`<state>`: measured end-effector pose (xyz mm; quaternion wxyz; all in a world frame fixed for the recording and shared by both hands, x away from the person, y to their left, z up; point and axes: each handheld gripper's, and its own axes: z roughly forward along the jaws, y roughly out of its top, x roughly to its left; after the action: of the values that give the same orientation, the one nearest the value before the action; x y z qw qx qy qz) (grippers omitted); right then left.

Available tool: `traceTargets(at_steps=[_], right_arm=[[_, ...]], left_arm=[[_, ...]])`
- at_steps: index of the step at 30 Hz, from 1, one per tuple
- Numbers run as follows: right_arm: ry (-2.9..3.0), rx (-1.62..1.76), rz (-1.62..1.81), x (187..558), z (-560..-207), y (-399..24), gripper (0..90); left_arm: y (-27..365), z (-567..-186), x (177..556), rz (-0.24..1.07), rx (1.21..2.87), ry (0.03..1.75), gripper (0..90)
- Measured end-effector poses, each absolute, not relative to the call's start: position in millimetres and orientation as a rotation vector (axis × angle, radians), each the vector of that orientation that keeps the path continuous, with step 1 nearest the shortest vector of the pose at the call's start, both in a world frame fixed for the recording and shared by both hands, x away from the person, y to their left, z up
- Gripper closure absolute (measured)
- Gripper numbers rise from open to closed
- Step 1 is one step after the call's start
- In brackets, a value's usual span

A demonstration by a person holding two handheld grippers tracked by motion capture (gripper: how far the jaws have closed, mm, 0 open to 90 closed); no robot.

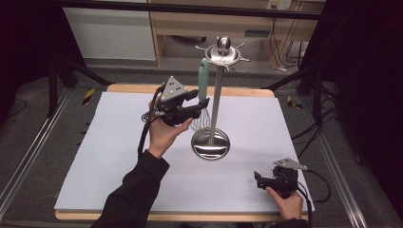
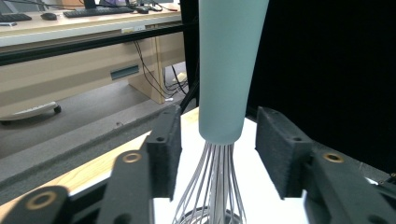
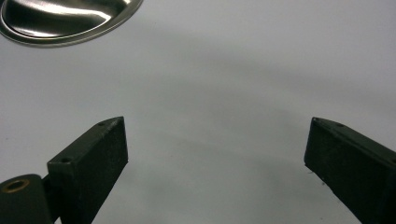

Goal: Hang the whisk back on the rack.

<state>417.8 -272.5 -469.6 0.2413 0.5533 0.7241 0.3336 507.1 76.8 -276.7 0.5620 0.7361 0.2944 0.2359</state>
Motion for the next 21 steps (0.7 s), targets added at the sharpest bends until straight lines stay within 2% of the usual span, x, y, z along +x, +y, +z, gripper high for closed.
traceTargets(at_steps=[9, 21], right_arm=[[1.978, 1.508, 0.911, 417.8, -469.6, -272.9, 6.6], [1.977, 1.505, 0.914, 417.1, -469.4, -273.2, 6.4]], left_arm=[[86.7, -283.7, 500.3, 0.565, 1.741, 0.693, 41.0], [113.1, -312.8, 492.2, 0.529, 1.748, 0.728, 37.6]])
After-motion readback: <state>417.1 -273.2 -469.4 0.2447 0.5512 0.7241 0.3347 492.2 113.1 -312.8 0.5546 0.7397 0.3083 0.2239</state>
